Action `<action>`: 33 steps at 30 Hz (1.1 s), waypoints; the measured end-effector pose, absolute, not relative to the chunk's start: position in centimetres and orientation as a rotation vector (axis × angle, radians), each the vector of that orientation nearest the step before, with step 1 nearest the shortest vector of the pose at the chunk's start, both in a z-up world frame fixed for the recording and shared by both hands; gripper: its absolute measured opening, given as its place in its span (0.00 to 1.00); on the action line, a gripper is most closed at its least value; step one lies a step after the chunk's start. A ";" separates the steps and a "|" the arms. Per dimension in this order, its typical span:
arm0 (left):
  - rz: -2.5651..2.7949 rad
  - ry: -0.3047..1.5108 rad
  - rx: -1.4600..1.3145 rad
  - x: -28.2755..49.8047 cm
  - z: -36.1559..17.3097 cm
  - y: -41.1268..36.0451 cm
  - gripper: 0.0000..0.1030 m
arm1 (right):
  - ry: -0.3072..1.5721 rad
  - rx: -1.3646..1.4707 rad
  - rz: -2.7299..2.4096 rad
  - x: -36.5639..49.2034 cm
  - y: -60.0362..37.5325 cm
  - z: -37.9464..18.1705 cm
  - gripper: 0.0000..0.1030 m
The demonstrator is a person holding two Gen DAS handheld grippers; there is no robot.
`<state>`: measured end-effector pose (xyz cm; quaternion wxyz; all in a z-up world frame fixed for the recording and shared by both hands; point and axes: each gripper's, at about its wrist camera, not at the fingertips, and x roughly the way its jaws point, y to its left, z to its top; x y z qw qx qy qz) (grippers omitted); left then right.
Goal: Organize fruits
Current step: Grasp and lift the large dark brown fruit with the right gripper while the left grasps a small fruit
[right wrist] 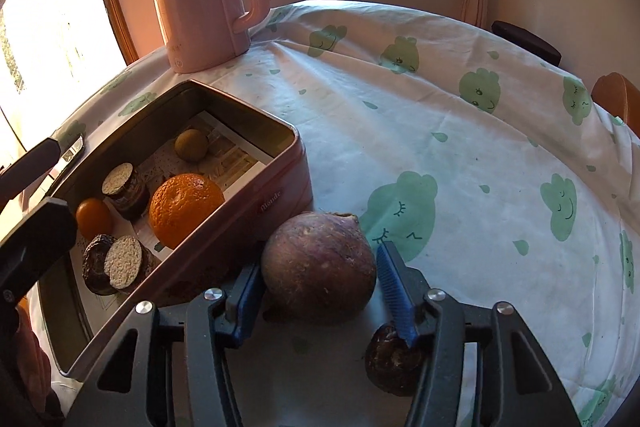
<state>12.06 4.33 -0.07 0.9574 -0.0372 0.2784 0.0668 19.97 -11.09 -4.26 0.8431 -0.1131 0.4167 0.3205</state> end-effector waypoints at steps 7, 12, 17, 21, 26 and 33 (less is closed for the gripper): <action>0.111 0.556 -0.063 12.8 0.7 2.4 0.90 | 0.743 -0.145 0.595 18.6 -14.9 -0.9 0.49; 0.014 0.575 -0.036 13.3 0.4 -1.7 0.89 | 0.651 -0.094 0.425 18.0 -19.7 0.8 0.49; -0.094 0.639 -0.016 14.0 -0.7 -5.8 0.74 | 0.635 -0.075 0.307 18.1 -22.8 0.5 0.49; -0.143 0.677 -0.008 14.2 -1.7 -8.0 0.70 | 0.618 -0.061 0.262 17.7 -24.4 0.2 0.49; -0.189 0.723 -0.001 14.7 -2.7 -9.6 0.58 | 0.625 -0.034 0.244 17.3 -25.8 -0.8 0.49; -0.235 0.790 -0.001 15.6 -3.7 -10.5 0.45 | 0.632 0.004 0.246 17.1 -26.7 -1.4 0.50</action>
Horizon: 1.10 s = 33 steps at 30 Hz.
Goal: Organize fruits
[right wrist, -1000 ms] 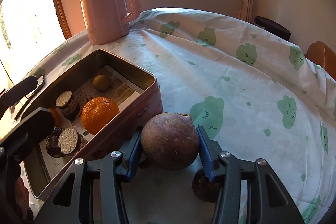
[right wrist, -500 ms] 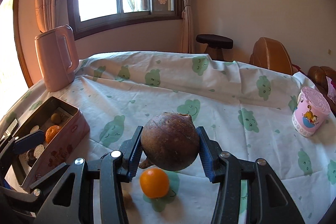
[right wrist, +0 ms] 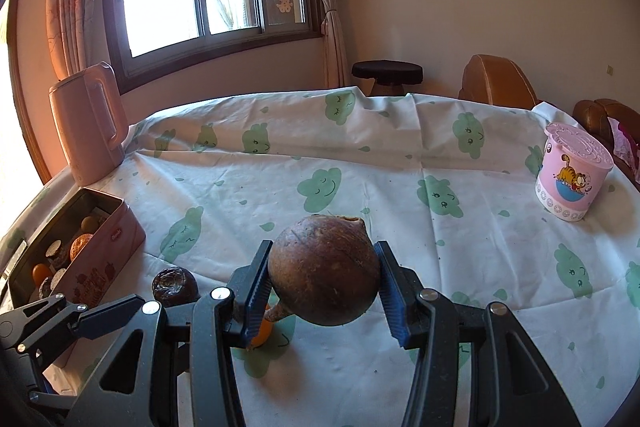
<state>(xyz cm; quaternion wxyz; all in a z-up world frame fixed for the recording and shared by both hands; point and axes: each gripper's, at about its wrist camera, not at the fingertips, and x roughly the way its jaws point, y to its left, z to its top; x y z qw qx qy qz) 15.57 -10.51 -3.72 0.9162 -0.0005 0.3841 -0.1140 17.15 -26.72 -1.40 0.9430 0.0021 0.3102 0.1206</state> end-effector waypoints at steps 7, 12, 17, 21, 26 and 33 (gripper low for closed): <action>-0.299 0.855 -0.038 16.6 -4.6 -10.6 0.27 | 0.640 -0.001 0.245 17.1 -26.6 -1.5 0.50; -0.290 0.833 -0.057 16.5 -4.3 -10.0 0.27 | 0.650 0.007 0.251 17.3 -26.7 -1.5 0.50; -0.237 0.779 -0.036 16.4 -3.7 -9.5 0.27 | 0.664 0.003 0.261 17.5 -26.6 -1.7 0.50; -0.214 0.759 -0.045 16.5 -3.5 -9.1 0.27 | 0.686 -0.010 0.272 17.8 -26.3 -2.0 0.50; -0.176 0.722 -0.072 16.4 -3.2 -8.2 0.27 | 0.682 -0.024 0.274 17.7 -26.0 -1.9 0.50; -0.127 0.682 -0.124 16.0 -2.8 -6.9 0.27 | 0.667 -0.039 0.282 17.4 -25.7 -1.8 0.50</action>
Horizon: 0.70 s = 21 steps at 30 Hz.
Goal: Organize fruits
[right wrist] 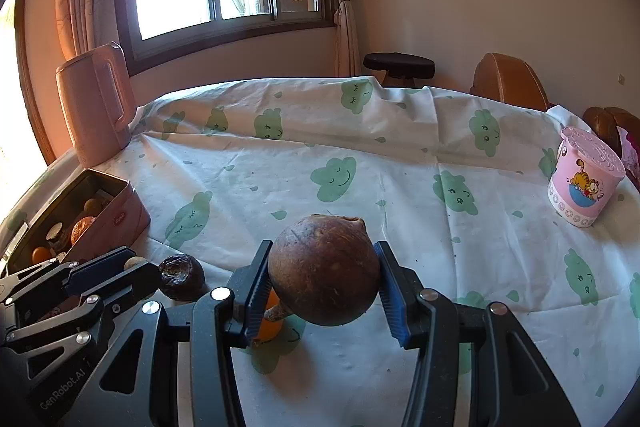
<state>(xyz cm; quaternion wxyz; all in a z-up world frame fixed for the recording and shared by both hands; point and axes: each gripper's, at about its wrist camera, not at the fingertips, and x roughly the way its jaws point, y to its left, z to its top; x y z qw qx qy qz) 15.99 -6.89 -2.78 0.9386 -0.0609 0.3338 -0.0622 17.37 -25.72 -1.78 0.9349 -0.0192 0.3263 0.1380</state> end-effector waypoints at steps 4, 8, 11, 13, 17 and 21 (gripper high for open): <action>-0.116 0.671 -0.140 15.9 -2.7 -6.5 0.27 | 0.655 -0.040 0.285 17.2 -25.7 -1.6 0.50; -0.105 0.656 -0.130 15.6 -2.5 -6.6 0.27 | 0.634 -0.040 0.286 16.9 -25.7 -1.4 0.50; -0.096 0.642 -0.122 15.4 -2.4 -6.7 0.27 | 0.622 -0.039 0.288 16.6 -25.8 -1.3 0.50; -0.093 0.633 -0.117 15.2 -2.3 -6.8 0.27 | 0.614 -0.039 0.289 16.5 -25.8 -1.2 0.50; -0.082 0.615 -0.102 14.9 -2.0 -6.9 0.27 | 0.597 -0.036 0.291 16.2 -25.9 -1.1 0.50; -0.072 0.597 -0.088 14.7 -1.9 -7.0 0.27 | 0.586 -0.034 0.291 16.1 -26.0 -1.0 0.50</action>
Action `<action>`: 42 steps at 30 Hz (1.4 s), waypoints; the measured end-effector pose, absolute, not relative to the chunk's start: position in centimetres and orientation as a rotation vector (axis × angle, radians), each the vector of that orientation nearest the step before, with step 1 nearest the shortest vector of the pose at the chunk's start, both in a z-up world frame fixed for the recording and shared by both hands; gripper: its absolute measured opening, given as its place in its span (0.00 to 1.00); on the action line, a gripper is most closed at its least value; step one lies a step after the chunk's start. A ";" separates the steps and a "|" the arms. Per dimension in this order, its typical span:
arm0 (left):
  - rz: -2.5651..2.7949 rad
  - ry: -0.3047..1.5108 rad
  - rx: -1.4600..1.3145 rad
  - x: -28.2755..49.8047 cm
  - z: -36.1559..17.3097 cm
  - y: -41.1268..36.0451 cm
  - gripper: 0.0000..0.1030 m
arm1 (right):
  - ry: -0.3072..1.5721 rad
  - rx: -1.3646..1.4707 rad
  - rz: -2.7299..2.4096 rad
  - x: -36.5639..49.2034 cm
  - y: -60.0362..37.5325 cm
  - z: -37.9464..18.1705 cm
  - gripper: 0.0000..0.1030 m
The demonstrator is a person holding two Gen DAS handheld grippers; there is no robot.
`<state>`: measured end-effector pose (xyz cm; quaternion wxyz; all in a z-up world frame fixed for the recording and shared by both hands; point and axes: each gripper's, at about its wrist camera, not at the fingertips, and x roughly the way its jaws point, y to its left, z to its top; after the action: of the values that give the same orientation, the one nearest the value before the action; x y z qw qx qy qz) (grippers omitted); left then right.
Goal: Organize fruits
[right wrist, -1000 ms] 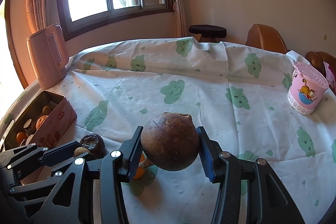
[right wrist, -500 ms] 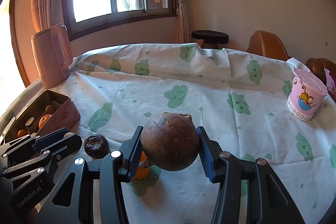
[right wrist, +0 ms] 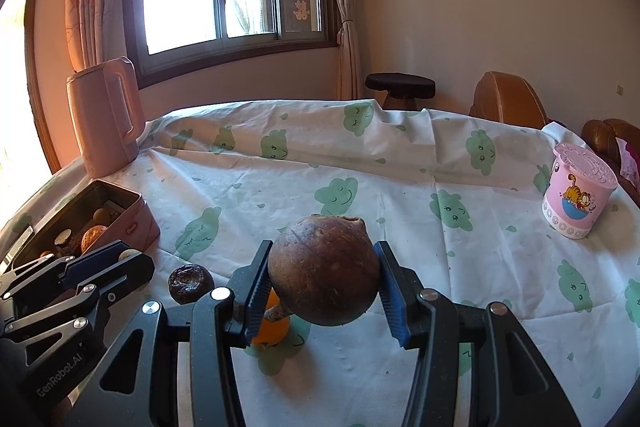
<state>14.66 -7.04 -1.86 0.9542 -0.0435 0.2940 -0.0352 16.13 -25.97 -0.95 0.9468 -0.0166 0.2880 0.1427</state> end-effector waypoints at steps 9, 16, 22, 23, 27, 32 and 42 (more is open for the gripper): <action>-0.054 0.564 -0.075 14.2 -1.5 -7.2 0.27 | 0.560 -0.018 0.292 15.7 -26.3 -0.7 0.50; -0.047 0.549 -0.083 13.9 -1.3 -7.0 0.27 | 0.545 -0.008 0.291 15.5 -26.5 -0.6 0.50; -0.040 0.536 -0.087 13.7 -1.2 -6.8 0.27 | 0.532 -0.005 0.289 15.2 -26.7 -0.4 0.50; -0.037 0.532 -0.087 13.6 -1.1 -6.8 0.27 | 0.530 -0.004 0.289 15.2 -26.7 -0.4 0.50; -0.031 0.509 -0.080 13.1 -0.9 -6.9 0.27 | 0.517 -0.002 0.287 14.9 -26.8 -0.3 0.50; -0.024 0.488 -0.069 12.8 -0.7 -7.1 0.27 | 0.481 0.002 0.284 14.3 -27.0 0.0 0.50; -0.017 0.451 -0.059 12.3 -0.4 -7.2 0.27 | 0.421 -0.018 0.276 13.2 -26.9 0.6 0.50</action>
<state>12.27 -7.19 -0.41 0.9742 -0.0292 0.2237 -0.0086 13.17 -26.88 0.56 0.9685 -0.0090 0.2082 0.1365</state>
